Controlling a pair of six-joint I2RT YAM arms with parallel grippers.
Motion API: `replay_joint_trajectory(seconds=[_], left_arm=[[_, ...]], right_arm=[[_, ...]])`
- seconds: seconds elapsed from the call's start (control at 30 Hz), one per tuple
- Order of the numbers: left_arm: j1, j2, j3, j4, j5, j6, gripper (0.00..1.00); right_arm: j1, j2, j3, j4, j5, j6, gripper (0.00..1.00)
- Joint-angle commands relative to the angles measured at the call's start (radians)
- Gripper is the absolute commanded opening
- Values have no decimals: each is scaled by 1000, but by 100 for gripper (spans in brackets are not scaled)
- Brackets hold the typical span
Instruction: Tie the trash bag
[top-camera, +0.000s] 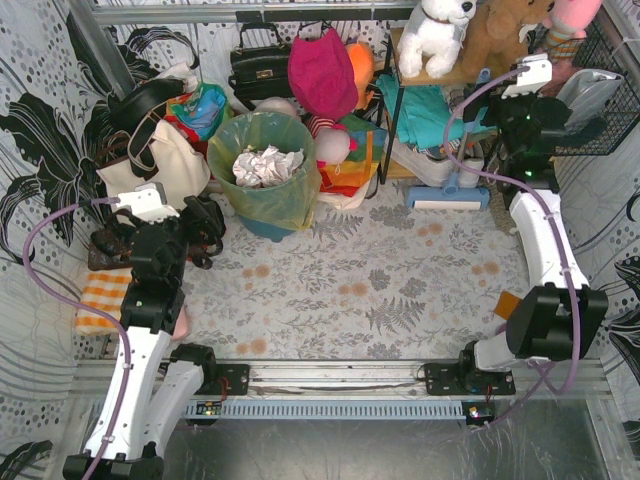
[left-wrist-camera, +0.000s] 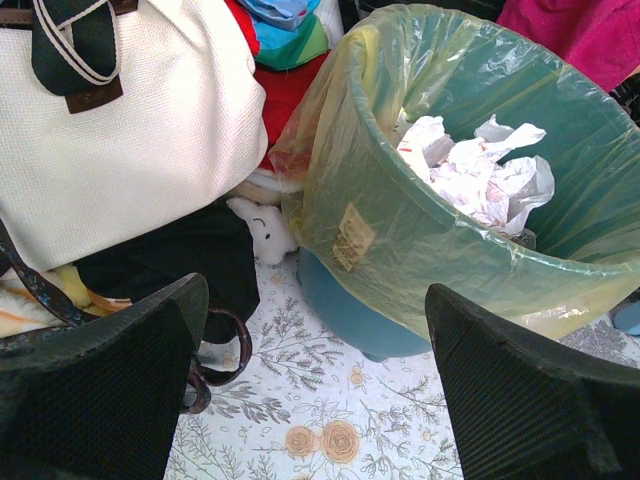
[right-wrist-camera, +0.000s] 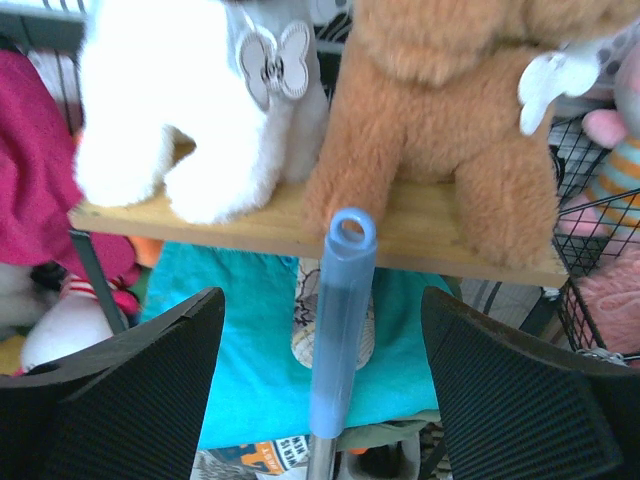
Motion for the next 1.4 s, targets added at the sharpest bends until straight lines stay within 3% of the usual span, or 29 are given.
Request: replay_joint_trajectory(seconds=[0.0,0.17,0.47,0.73,0.93,1.2,1.37], left_arm=[[7,12,2,58,-34,-1,98],[7,49,40,29,-54,-33,98],[7,177,237,-155,-44,-89,98],[7,348,463,-267,66,-105,98],[7,527,641,-351,118,-61,98],[9,727,849,-423,136,13,98],[10,824,937,-441,154,81,100]], right_arm=[[0,-75,6,-53,-14,132,78],[68,-118,-23,-130,-1,262,75],[347,-117,-38,-268,76,448,72],[471,-66,-75,-291,102,820,61],[556,-48,-158,-185,122,964,59],[687,97,76,-504,288,1061,56],[731,163,170,-595,333,1075,55]])
